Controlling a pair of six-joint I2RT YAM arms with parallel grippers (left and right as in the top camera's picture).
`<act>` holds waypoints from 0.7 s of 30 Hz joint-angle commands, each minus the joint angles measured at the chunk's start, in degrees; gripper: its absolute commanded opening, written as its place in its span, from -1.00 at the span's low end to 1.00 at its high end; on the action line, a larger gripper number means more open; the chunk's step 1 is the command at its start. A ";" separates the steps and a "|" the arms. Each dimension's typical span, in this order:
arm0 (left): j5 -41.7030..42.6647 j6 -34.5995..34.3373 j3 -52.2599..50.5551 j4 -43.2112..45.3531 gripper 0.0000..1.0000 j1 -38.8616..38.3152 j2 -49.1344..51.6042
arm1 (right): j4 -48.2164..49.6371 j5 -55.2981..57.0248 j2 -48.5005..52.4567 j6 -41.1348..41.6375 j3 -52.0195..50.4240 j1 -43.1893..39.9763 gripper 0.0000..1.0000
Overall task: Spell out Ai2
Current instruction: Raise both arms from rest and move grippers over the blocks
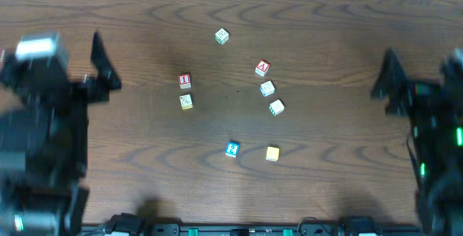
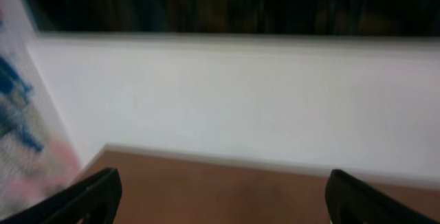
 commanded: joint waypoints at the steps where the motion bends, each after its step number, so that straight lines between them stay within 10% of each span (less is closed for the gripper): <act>1: 1.29 0.42 11.45 -7.74 0.91 0.09 10.64 | -7.02 -1.33 11.37 0.13 10.05 0.48 0.99; 11: 24.06 -3.56 27.15 -30.10 0.91 0.09 32.15 | -22.36 -24.85 32.06 -0.59 17.57 0.52 0.98; 21: 14.82 -16.33 27.15 -42.71 0.91 0.07 42.32 | -27.06 -20.90 38.56 19.91 17.57 1.07 0.98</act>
